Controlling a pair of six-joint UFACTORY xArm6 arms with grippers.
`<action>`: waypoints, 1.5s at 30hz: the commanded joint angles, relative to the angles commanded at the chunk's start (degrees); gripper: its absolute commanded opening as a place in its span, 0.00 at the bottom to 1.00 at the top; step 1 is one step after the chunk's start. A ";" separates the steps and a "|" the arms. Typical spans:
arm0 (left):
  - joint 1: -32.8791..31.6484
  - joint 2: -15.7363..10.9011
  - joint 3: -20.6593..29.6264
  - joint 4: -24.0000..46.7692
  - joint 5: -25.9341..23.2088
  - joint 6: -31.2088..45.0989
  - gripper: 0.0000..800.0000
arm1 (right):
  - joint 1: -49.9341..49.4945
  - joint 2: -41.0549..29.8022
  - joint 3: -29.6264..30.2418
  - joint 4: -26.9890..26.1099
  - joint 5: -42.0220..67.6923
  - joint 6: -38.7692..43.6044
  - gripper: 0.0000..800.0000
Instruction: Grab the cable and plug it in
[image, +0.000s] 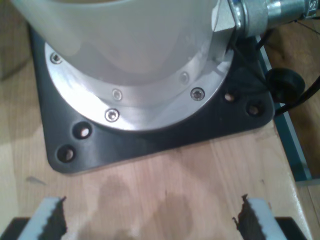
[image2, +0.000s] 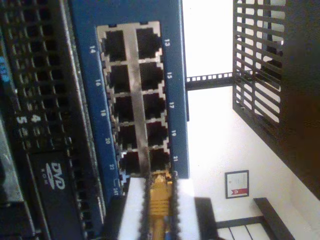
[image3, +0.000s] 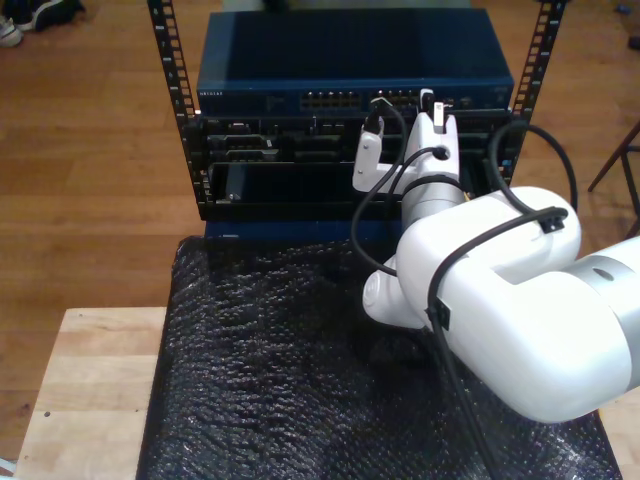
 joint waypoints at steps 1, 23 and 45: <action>0.00 0.00 0.00 0.00 -0.09 0.09 1.00 | 0.09 -0.35 0.09 0.00 0.00 0.62 0.27; 0.00 0.00 0.00 0.00 -0.09 0.00 1.00 | 2.20 -21.19 21.10 -1.32 15.65 1.93 0.68; 0.00 0.00 0.00 0.00 -0.09 0.09 1.00 | -16.70 -47.56 28.75 -19.25 63.38 0.35 0.89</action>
